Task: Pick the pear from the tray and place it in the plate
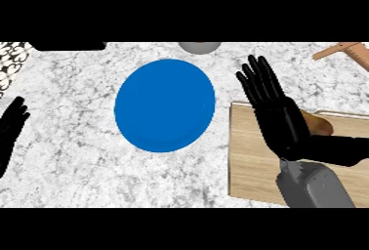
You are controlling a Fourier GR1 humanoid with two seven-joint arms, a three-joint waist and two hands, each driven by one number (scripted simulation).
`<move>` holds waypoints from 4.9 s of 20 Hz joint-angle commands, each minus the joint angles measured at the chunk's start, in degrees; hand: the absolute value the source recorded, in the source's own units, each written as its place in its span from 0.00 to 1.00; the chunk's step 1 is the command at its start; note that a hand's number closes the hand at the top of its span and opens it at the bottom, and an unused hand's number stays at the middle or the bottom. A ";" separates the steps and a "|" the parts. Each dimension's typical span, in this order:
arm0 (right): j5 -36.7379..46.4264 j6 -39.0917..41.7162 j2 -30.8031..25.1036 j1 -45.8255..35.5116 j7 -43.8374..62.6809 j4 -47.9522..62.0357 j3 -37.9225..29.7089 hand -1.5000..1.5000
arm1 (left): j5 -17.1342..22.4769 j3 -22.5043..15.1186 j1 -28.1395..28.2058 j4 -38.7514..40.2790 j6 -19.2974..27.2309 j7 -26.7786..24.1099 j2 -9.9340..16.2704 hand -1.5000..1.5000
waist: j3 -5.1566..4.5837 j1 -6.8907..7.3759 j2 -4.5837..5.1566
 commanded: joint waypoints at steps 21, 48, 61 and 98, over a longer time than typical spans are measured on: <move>39.12 0.12 -23.98 -13.44 27.20 22.65 11.33 0.00 | -1.29 -6.85 0.89 0.76 -2.69 -7.20 -13.27 0.50 | -2.20 -0.38 -0.56; 45.19 45.28 -26.75 -26.54 55.20 31.14 16.42 0.00 | -5.12 -5.85 -3.42 6.12 -3.82 -9.15 -17.09 0.50 | -2.20 -0.12 -0.18; 55.56 45.00 -18.74 -19.36 55.89 32.15 13.20 0.00 | -5.05 -2.14 -3.49 1.57 -5.34 -3.49 -16.62 0.50 | -2.17 -0.47 -0.43; 86.73 -1.45 0.81 5.19 67.64 -1.34 13.57 1.00 | -6.39 2.79 3.71 0.69 -6.95 -5.28 -16.20 0.50 | -2.39 -6.19 -2.80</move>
